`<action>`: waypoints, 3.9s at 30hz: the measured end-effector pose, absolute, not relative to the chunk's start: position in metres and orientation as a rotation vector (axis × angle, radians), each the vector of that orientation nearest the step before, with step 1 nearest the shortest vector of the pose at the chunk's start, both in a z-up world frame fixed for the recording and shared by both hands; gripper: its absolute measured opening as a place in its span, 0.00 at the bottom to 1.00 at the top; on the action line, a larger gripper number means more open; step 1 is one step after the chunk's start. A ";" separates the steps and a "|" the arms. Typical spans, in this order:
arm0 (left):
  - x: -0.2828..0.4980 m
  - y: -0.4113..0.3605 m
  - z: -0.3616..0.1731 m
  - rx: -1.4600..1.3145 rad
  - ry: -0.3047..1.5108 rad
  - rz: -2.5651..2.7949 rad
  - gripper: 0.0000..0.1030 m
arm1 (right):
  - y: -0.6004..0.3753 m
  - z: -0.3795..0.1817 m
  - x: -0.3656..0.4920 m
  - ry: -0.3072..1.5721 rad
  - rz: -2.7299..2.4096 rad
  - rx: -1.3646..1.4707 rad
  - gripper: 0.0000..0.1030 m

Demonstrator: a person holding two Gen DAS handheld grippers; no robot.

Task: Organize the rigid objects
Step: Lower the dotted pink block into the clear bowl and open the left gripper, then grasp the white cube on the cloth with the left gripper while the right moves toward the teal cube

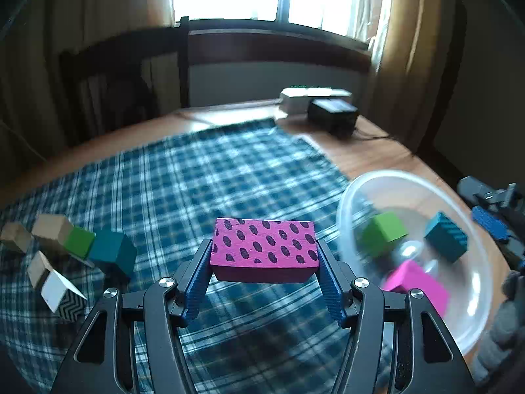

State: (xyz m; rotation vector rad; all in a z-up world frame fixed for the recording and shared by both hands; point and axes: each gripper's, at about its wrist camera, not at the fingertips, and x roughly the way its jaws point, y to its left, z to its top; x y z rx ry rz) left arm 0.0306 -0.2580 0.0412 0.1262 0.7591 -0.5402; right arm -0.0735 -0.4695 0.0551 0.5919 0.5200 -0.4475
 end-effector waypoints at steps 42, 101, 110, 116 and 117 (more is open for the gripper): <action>-0.051 -0.283 0.059 0.247 0.703 -0.890 0.67 | -0.478 0.057 -0.080 0.511 -0.458 0.618 0.64; 0.024 -0.113 0.046 -0.027 0.745 -0.219 0.78 | -0.370 0.060 -0.055 0.547 -0.139 0.336 0.85; 0.044 -0.092 0.029 -0.088 0.806 -0.124 0.78 | -0.341 0.057 -0.054 0.578 -0.057 0.286 0.85; 0.050 -0.096 0.024 -0.066 0.822 -0.110 0.78 | -0.326 0.056 -0.055 0.591 -0.010 0.250 0.85; 0.051 -0.097 0.024 -0.061 0.823 -0.108 0.77 | -0.325 0.056 -0.055 0.592 -0.007 0.243 0.85</action>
